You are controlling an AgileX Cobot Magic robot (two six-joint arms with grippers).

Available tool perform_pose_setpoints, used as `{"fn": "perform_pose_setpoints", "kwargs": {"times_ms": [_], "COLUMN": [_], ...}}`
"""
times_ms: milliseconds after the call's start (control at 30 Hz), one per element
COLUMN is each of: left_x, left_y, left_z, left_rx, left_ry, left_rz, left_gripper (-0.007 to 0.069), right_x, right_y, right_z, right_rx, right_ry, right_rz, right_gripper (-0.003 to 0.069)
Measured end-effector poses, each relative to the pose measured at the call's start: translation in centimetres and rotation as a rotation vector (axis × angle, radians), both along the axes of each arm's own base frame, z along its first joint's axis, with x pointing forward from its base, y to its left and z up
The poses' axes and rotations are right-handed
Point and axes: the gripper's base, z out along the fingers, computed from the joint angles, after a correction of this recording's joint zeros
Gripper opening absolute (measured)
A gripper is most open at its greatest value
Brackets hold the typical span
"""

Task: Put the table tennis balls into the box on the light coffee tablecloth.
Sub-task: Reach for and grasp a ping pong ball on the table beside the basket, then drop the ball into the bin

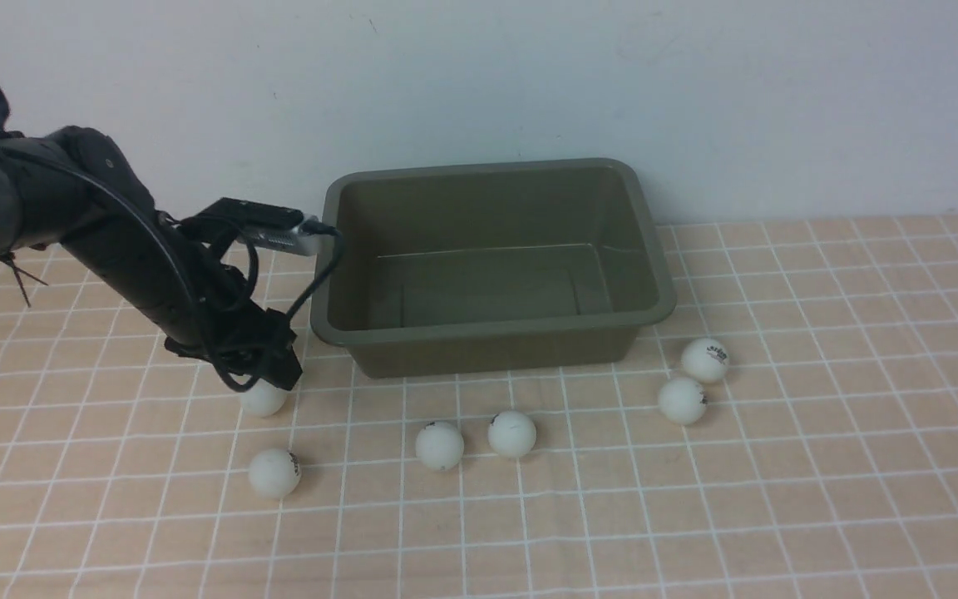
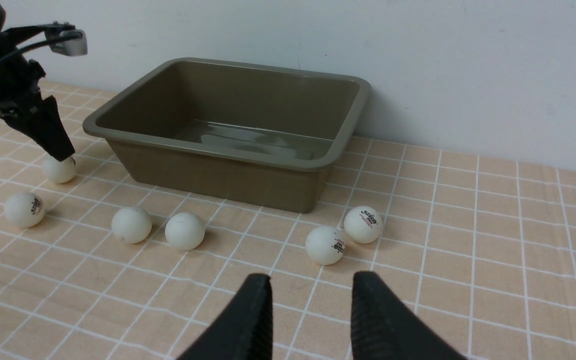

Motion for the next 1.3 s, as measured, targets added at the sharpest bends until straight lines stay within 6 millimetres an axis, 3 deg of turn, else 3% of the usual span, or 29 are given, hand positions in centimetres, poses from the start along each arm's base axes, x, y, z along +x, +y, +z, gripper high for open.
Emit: {"fn": "perform_pose_setpoints", "kwargs": {"times_ms": [367, 533, 700, 800, 967, 1000, 1067, 1167, 1300], "left_x": [0.3, 0.4, 0.6, 0.8, 1.1, 1.2, 2.0, 2.9, 4.4], "left_y": [-0.2, -0.7, -0.5, -0.3, -0.4, -0.5, -1.5, -3.1, -6.1], "left_z": [-0.8, -2.1, -2.4, -1.3, 4.9, 5.2, 8.0, 8.7, 7.4], "left_rx": [0.069, 0.076, 0.106, 0.136, 0.124, 0.119, 0.000, -0.108, -0.183], "left_ry": [-0.002, 0.030, 0.025, 0.023, -0.078, -0.084, -0.172, -0.200, -0.207], "left_rz": [0.064, 0.049, 0.047, 0.029, 0.018, 0.020, 0.022, -0.048, -0.231], "left_gripper": [0.0405, 0.0402, 0.0318, 0.0318, 0.0318, 0.0318, 0.0318, 0.0318, 0.0318], "right_x": [-0.1, -0.1, -0.1, -0.1, -0.1, -0.1, -0.1, -0.1, -0.1], "right_y": [0.1, 0.1, 0.1, 0.1, 0.1, 0.1, 0.1, 0.1, 0.1], "right_z": [-0.1, -0.2, -0.2, -0.2, -0.2, -0.2, -0.2, -0.2, -0.2], "right_rx": [-0.003, -0.004, -0.005, -0.005, -0.005, -0.005, -0.005, -0.005, -0.005], "right_ry": [0.013, 0.020, 0.022, 0.022, 0.022, 0.022, 0.022, 0.022, 0.022], "right_rz": [0.008, 0.012, 0.013, 0.013, 0.013, 0.013, 0.013, 0.013, 0.013], "right_gripper": [0.0211, 0.0211, 0.0211, 0.0211, 0.0211, 0.0211, 0.0211, 0.0211, 0.0211]}}
